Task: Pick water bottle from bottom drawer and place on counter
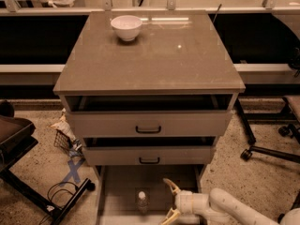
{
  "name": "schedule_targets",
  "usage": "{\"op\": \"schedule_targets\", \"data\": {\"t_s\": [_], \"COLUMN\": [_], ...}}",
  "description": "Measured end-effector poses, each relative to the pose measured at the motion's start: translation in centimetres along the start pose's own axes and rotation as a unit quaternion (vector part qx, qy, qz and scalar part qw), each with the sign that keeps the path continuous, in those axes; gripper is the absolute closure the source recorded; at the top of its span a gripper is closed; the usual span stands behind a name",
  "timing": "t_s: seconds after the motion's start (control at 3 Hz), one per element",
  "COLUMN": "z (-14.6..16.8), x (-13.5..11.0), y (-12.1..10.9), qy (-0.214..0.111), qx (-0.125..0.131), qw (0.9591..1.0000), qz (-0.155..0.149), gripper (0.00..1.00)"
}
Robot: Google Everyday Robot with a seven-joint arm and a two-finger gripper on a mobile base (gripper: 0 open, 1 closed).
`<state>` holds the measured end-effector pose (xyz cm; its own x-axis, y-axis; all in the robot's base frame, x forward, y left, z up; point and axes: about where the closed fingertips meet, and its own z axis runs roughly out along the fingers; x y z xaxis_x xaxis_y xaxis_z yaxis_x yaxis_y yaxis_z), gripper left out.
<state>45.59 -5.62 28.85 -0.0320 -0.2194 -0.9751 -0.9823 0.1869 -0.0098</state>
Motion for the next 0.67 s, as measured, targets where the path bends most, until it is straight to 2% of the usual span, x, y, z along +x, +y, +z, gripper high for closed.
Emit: {"op": "schedule_targets", "data": {"t_s": [0.33, 0.67], "z": [5.2, 8.2], "x": [0.1, 0.6], "y": [0.7, 0.7], "qy": [-0.018, -0.021], "qx": [-0.027, -0.038], "qw": [0.9994, 0.9990], "qz": [-0.008, -0.010], "gripper": [0.00, 0.00]}}
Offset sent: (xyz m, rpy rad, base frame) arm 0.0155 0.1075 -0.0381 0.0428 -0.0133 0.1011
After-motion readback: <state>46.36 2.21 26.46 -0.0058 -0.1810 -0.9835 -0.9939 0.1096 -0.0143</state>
